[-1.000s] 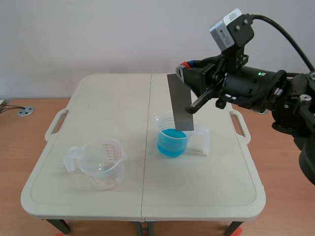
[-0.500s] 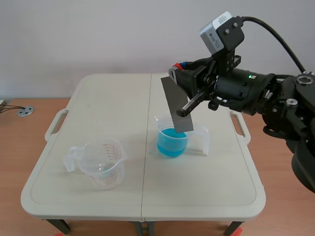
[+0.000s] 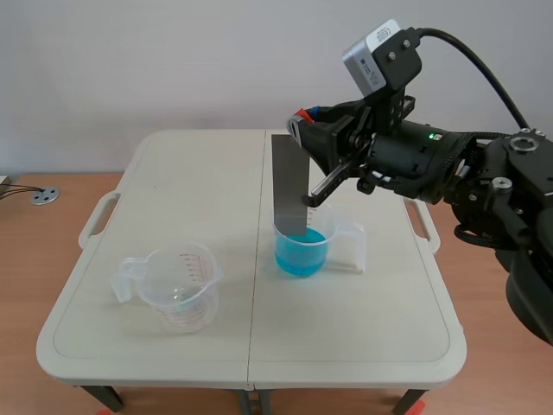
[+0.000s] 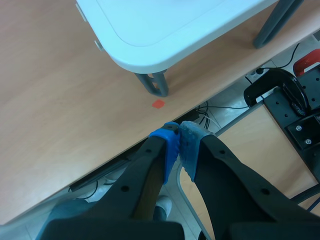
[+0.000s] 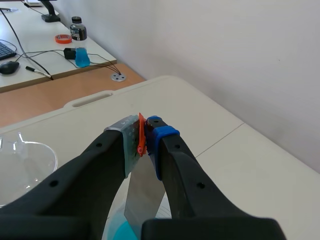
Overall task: Hold the metal plate by the orange handle, dip it into the blue solution, take it out and point at it, then put the plate back in the beaker on the left.
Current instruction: 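Lower the plate into the blue solution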
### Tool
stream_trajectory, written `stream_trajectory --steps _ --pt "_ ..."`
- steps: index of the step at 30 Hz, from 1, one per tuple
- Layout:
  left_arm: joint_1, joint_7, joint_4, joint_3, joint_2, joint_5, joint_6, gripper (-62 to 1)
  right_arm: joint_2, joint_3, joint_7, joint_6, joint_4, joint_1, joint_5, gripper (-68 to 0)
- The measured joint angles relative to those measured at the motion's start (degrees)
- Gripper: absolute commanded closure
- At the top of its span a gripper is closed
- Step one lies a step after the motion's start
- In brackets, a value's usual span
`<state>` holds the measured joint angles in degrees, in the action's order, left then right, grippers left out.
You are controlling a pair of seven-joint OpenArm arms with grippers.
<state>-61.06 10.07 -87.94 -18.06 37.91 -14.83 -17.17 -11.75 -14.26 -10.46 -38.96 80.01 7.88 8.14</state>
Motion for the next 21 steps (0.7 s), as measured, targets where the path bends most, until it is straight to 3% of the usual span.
stream_trajectory --steps 10,21 --pt "0.0 -0.2 0.0 0.0 0.0 1.3 0.0 -1.5 0.0 0.0 1.3 0.4 -0.6 -0.2 -1.3 -1.3" --pt "0.0 -0.2 0.0 0.0 0.0 1.3 0.0 -1.5 0.0 0.0 1.2 0.4 -7.3 -0.3 -1.3 -1.3"
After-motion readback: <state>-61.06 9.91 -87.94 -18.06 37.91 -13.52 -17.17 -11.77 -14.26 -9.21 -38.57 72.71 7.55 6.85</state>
